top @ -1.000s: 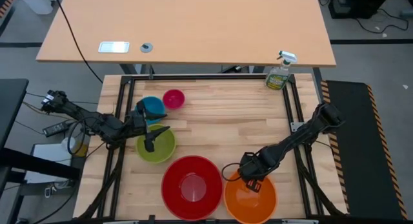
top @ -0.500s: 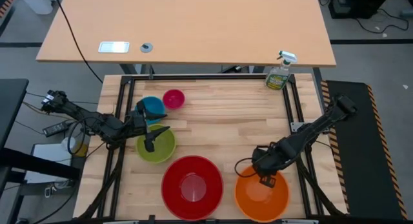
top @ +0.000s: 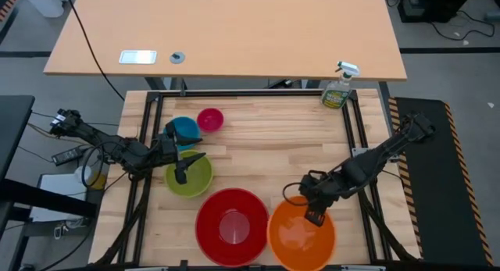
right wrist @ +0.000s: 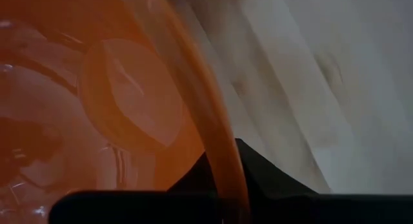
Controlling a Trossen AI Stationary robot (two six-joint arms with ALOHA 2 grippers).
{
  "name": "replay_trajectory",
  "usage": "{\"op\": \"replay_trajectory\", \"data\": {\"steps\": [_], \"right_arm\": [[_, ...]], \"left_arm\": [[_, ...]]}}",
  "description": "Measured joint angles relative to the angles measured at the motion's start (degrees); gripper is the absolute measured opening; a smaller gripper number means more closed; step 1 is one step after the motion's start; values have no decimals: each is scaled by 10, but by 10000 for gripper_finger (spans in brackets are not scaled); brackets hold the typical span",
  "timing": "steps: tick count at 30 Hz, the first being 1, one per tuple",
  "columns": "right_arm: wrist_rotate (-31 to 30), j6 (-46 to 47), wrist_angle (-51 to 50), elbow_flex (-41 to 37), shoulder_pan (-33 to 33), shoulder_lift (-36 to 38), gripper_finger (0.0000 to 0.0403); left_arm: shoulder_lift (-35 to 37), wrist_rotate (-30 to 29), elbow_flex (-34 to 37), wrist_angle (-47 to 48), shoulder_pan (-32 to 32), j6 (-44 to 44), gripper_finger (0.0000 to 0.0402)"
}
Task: Nest bowls inside each other
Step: Stack the orange bowl into the red bowl
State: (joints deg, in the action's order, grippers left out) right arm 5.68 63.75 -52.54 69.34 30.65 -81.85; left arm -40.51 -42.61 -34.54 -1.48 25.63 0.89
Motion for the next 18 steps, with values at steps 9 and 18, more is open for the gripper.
{"op": "replay_trajectory", "data": {"steps": [9, 18], "right_arm": [[-84, -106, -60, 217, -32, -163, 25], [-162, -207, -92, 408, -82, -303, 25]], "left_arm": [[10, 7, -13, 27, 38, 6, 219], [-27, 9, -84, 155, 109, 46, 219]]}}
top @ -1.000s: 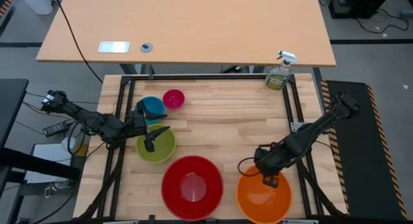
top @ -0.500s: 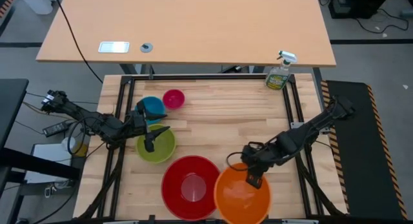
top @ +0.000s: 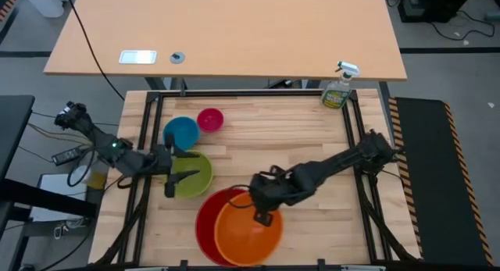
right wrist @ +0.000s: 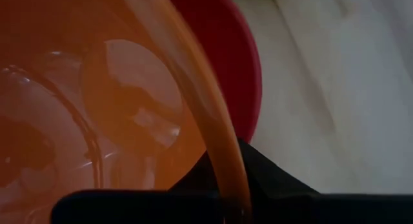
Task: Nest bowls inside each other
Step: Stack the orange bowl into the red bowl, then stack the green bowl into the orange bowl
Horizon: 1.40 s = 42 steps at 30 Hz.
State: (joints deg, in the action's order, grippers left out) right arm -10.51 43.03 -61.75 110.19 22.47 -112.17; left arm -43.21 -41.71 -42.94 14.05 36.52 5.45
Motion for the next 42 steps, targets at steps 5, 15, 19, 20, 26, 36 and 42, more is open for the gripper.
{"op": "replay_trajectory", "data": {"steps": [5, 15, 19, 20, 26, 36, 42], "right_arm": [[-8, -65, 15, 44, -27, -51, 28], [90, -142, 61, 43, -77, -136, 33], [130, -184, 61, 43, -82, -152, 37], [136, -192, 62, 43, -82, -152, 41], [142, -204, 69, 43, -81, -150, 105], [62, -191, -62, 87, -81, -101, 191], [-42, -183, -95, -6, -49, -40, 184]], "left_arm": [[-17, 0, -6, -2, 18, -29, 219], [-18, -6, -7, -5, 18, -26, 219], [-18, -7, -7, 2, 18, -16, 219], [-18, -7, -7, 3, 18, -15, 219], [-18, -7, -7, 5, 18, -6, 219], [-27, -11, -8, 45, 14, 30, 219], [-80, -10, -8, 155, -22, 109, 219]]}}
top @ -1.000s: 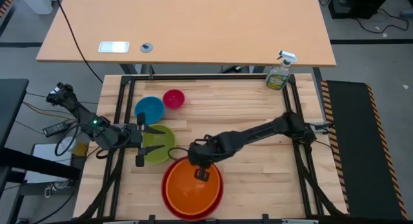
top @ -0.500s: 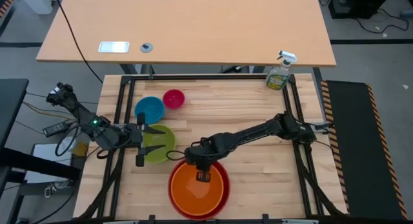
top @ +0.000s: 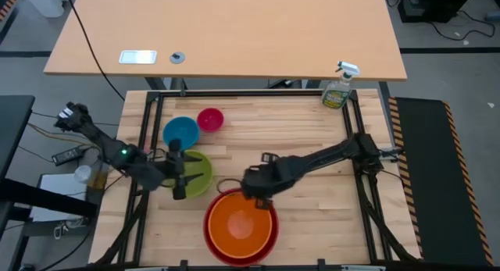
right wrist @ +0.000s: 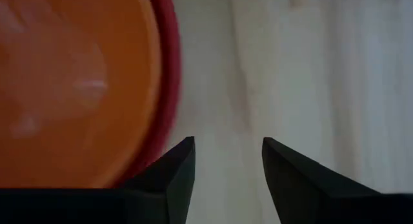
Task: Nest bowls inside each other
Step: Stack the green bowl into the orange bowl
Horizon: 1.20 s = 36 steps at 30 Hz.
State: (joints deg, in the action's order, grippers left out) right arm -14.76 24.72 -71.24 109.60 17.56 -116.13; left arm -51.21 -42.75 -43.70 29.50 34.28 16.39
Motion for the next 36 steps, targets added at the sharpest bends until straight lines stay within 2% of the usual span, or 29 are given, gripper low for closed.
{"op": "replay_trajectory", "data": {"steps": [2, 7, 9, 12, 17, 30, 36], "right_arm": [[-28, 16, 1, -53, 12, 48, 180], [-89, 94, 66, -214, 35, 185, 174], [-97, 131, 96, -268, 47, 235, 173], [-97, 157, 141, -330, 68, 298, 172], [-112, 180, 188, -394, 95, 355, 172], [-111, 198, 195, -409, 98, 345, 172], [-112, 186, 211, -409, 98, 332, 172]], "left_arm": [[-14, 20, 0, 27, -15, 20, 219], [-44, 175, 0, 85, -30, 106, 211], [-58, 210, 0, 99, -23, 138, 204], [-88, 218, 0, 126, -4, 172, 193], [-143, 241, 1, 143, 28, 224, 192], [-223, 257, 1, 191, 38, 262, 204], [-261, 260, 1, 211, 38, 260, 173]]}}
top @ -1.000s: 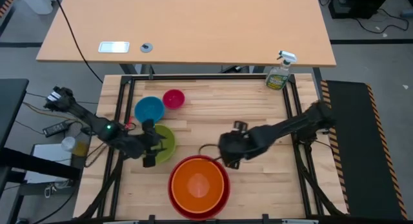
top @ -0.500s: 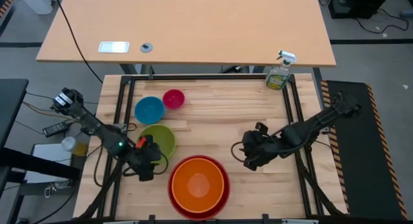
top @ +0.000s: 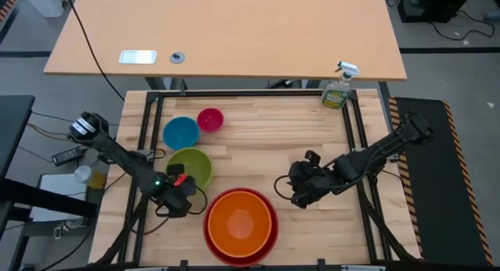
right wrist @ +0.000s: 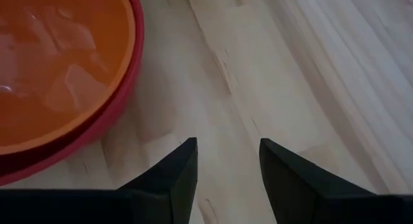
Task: Nest bowls inside each other
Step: Stack the green bowl into the orange bowl
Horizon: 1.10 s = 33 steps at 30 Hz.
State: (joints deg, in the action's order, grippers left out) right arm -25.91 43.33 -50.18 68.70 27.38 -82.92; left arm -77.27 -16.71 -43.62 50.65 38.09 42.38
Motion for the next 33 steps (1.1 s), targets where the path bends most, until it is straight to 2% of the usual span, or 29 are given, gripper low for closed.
{"op": "replay_trajectory", "data": {"steps": [4, 10, 13, 17, 19, 23, 26, 29, 33], "right_arm": [[2, -4, 3, 0, 0, -5, 172], [7, -2, 18, 0, 0, -3, 172], [17, 0, 16, 0, 0, -4, 172], [18, 0, 15, 0, 0, -4, 172], [18, 0, 15, 0, 0, -4, 172], [17, 5, 14, 0, -1, -4, 172], [19, 7, 4, 0, -6, -4, 171], [20, 7, -18, 0, -10, -4, 169], [17, 7, -26, 0, -17, -4, 167]], "left_arm": [[-20, 2, 0, 10, 0, -21, 124], [-33, 2, -2, 21, 1, -46, 16], [-34, 13, -18, 53, 1, -43, 14], [-34, 6, -83, 132, 13, -35, 14], [-34, -20, -124, 146, 24, -64, 13], [-34, -83, -202, 132, 61, -175, 13], [-34, -107, -242, 86, 80, -276, 13], [-34, -117, -254, -9, 87, -383, 13], [-51, -84, -254, -139, 77, -509, 13]]}}
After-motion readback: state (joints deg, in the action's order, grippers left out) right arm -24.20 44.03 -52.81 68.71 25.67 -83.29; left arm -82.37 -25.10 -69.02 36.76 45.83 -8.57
